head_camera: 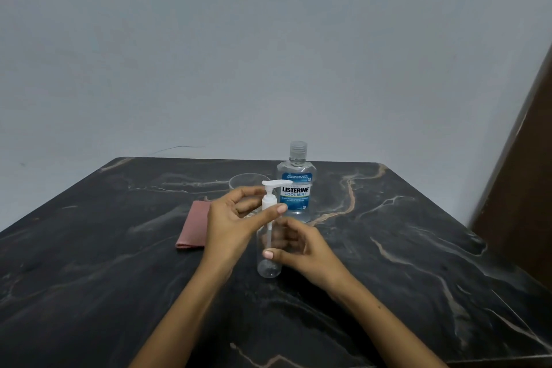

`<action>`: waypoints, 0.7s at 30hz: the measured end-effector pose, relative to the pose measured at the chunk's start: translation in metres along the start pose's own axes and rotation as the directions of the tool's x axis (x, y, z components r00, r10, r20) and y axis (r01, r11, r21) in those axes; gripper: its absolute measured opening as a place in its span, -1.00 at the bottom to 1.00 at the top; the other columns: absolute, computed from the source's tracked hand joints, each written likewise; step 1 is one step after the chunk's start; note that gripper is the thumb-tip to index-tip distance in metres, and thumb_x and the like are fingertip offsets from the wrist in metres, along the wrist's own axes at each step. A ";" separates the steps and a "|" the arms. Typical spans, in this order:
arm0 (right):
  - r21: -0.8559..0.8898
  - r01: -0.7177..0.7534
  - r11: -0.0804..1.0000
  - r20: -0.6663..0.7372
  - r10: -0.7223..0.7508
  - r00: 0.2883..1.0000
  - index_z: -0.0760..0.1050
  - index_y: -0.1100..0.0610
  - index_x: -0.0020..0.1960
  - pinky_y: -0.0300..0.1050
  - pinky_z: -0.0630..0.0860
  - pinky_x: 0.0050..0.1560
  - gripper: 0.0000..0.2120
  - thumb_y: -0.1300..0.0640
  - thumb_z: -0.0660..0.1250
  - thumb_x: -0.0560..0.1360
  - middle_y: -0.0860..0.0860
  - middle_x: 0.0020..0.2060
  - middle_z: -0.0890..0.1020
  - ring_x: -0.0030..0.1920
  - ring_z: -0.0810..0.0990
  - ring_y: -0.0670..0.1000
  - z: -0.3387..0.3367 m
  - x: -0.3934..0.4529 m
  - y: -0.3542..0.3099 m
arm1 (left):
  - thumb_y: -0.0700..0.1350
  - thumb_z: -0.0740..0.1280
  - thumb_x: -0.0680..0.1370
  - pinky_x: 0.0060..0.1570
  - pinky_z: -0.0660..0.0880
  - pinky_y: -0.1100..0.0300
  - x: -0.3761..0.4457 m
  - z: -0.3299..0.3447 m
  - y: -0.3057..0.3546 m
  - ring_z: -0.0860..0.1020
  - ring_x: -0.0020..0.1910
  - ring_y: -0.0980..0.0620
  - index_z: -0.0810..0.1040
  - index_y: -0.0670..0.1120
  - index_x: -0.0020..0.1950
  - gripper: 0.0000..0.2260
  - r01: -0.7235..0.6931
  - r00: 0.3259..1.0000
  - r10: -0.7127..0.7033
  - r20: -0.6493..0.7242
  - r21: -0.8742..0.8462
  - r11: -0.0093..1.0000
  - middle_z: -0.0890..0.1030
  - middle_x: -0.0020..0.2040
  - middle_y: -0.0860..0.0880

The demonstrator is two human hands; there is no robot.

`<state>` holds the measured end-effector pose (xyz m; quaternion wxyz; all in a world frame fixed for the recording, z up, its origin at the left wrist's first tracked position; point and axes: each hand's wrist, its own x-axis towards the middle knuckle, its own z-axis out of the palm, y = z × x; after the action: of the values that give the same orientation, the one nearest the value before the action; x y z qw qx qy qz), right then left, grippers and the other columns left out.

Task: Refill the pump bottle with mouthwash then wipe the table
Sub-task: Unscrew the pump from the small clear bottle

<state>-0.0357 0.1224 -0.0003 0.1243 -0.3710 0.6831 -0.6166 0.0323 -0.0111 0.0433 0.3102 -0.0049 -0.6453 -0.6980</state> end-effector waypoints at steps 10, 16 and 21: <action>-0.060 0.012 0.998 -0.026 -0.014 1.000 0.49 0.11 0.14 -0.16 0.57 0.06 -0.56 0.20 0.55 0.31 -0.03 -0.08 0.67 0.01 0.65 -0.05 -0.002 -0.001 0.002 | -0.14 0.57 0.24 -0.10 0.59 0.28 -0.008 0.001 0.004 0.67 -0.11 0.11 0.61 -0.05 -0.01 -0.65 -0.054 0.996 0.066 -0.063 0.180 0.982 0.71 -0.15 0.01; -0.068 0.003 0.998 -0.046 -0.006 0.999 0.49 0.08 0.09 -0.18 0.56 0.01 -0.58 0.19 0.55 0.29 -0.03 -0.09 0.63 -0.04 0.65 -0.06 -0.004 0.000 0.002 | -0.16 0.58 0.23 -0.17 0.58 0.31 -0.006 0.013 0.005 0.67 -0.21 0.13 0.64 0.00 -0.15 -0.75 -0.098 0.985 0.128 -0.116 0.234 0.967 0.70 -0.24 0.07; -0.089 0.014 0.996 -0.050 -0.018 0.999 0.48 0.11 0.12 -0.17 0.57 0.05 -0.56 0.19 0.55 0.31 0.03 -0.03 0.64 0.01 0.66 -0.03 -0.003 -0.001 0.001 | -0.14 0.60 0.20 -0.21 0.55 0.35 -0.006 0.018 0.006 0.65 -0.24 0.18 0.64 -0.01 -0.17 -0.73 -0.121 0.972 0.170 -0.162 0.272 0.955 0.69 -0.28 0.09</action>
<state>-0.0372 0.1251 -0.0011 0.0855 -0.3658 0.7097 -0.5960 0.0330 0.0075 0.0496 0.4170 0.0523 -0.6978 -0.5800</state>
